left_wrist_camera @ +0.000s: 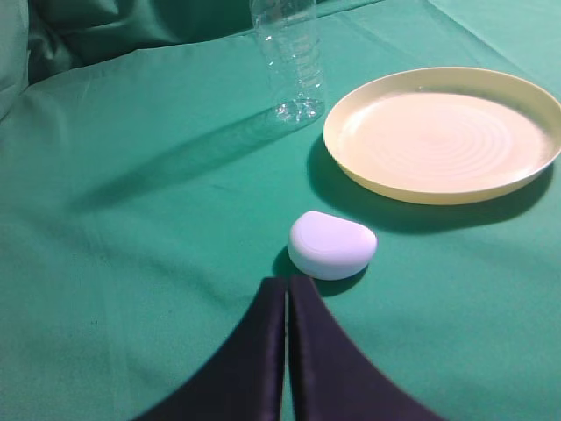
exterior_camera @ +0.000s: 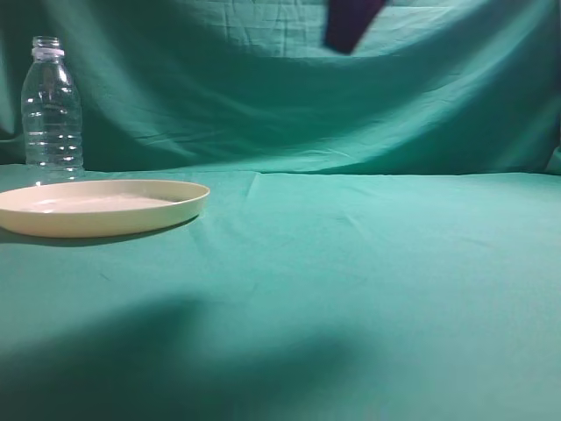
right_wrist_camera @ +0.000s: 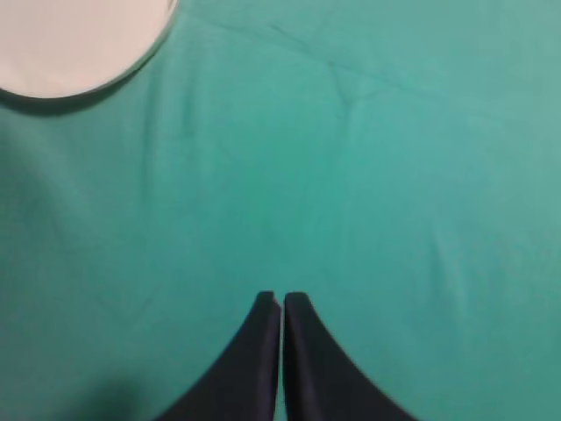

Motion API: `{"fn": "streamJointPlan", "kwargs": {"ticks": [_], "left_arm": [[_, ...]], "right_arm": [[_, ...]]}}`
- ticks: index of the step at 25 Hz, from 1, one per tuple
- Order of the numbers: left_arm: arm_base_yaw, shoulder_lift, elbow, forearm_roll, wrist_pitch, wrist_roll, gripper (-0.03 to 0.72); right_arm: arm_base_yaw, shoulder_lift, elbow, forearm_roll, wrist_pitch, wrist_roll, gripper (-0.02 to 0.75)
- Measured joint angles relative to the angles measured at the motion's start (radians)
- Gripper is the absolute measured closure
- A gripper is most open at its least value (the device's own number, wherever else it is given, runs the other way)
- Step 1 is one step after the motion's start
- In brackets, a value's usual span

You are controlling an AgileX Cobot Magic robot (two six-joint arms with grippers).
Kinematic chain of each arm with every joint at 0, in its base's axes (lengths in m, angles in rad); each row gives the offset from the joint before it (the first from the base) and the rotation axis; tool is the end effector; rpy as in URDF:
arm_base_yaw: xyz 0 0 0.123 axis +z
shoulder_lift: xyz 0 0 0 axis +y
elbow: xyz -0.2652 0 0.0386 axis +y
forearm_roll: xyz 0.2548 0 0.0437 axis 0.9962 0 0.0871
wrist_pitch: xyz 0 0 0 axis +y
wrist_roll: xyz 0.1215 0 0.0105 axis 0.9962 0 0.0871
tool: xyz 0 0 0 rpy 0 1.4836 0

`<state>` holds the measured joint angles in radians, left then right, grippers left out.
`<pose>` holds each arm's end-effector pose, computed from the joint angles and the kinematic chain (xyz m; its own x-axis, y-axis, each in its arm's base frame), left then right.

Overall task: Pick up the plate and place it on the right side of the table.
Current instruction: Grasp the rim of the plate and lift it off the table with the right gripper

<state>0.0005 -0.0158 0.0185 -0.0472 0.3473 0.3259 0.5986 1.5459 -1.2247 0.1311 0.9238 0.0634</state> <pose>0.1069 -0.0019 0.1687 -0.2451 0.2777 -0.9289 0.0865 0.9606 0.2643 0.2709 0.2002 0.2392 -0.8323 -0.3965 -0.3875 -0.4818 0.8630 0.1520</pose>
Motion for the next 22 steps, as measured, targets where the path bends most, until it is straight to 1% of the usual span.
{"fn": "streamJointPlan", "kwargs": {"ticks": [2, 6, 7, 8, 9, 13, 14, 15, 19, 20, 22], "left_arm": [[0.000, 0.000, 0.000, 0.000, 0.000, 0.000, 0.688], [0.000, 0.000, 0.000, 0.000, 0.000, 0.000, 0.688], [0.000, 0.000, 0.000, 0.000, 0.000, 0.000, 0.688], [0.000, 0.000, 0.000, 0.000, 0.000, 0.000, 0.688], [0.000, 0.000, 0.000, 0.000, 0.000, 0.000, 0.688], [0.000, 0.000, 0.000, 0.000, 0.000, 0.000, 0.688], [0.000, 0.000, 0.000, 0.000, 0.000, 0.000, 0.688], [0.000, 0.000, 0.000, 0.000, 0.000, 0.000, 0.688], [0.000, 0.000, 0.000, 0.000, 0.000, 0.000, 0.688], [0.000, 0.000, 0.000, 0.000, 0.000, 0.000, 0.688], [0.000, 0.000, 0.000, 0.000, 0.000, 0.000, 0.688]], "right_arm": [[0.040, 0.101, -0.099, -0.013, 0.019, 0.002, 0.738], [0.080, 0.278, -0.285, -0.018, 0.029, 0.002, 0.738], [0.082, 0.316, -0.328, -0.011, 0.029, 0.002, 0.689], [0.083, 0.352, -0.362, -0.009, 0.029, 0.002, 0.689], [0.083, 0.382, -0.401, -0.007, 0.027, 0.002, 0.604], [0.083, 0.496, -0.519, 0.005, -0.002, 0.002, 0.388], [0.083, 0.522, -0.540, 0.011, -0.015, 0.002, 0.344], [0.083, 0.546, -0.555, 0.015, -0.027, 0.002, 0.321], [0.083, 0.629, -0.607, 0.017, -0.058, 0.002, 0.328], [0.083, 0.645, -0.617, 0.017, -0.059, 0.000, 0.287], [0.083, 0.678, -0.630, 0.017, -0.065, -0.002, 0.302]]}}
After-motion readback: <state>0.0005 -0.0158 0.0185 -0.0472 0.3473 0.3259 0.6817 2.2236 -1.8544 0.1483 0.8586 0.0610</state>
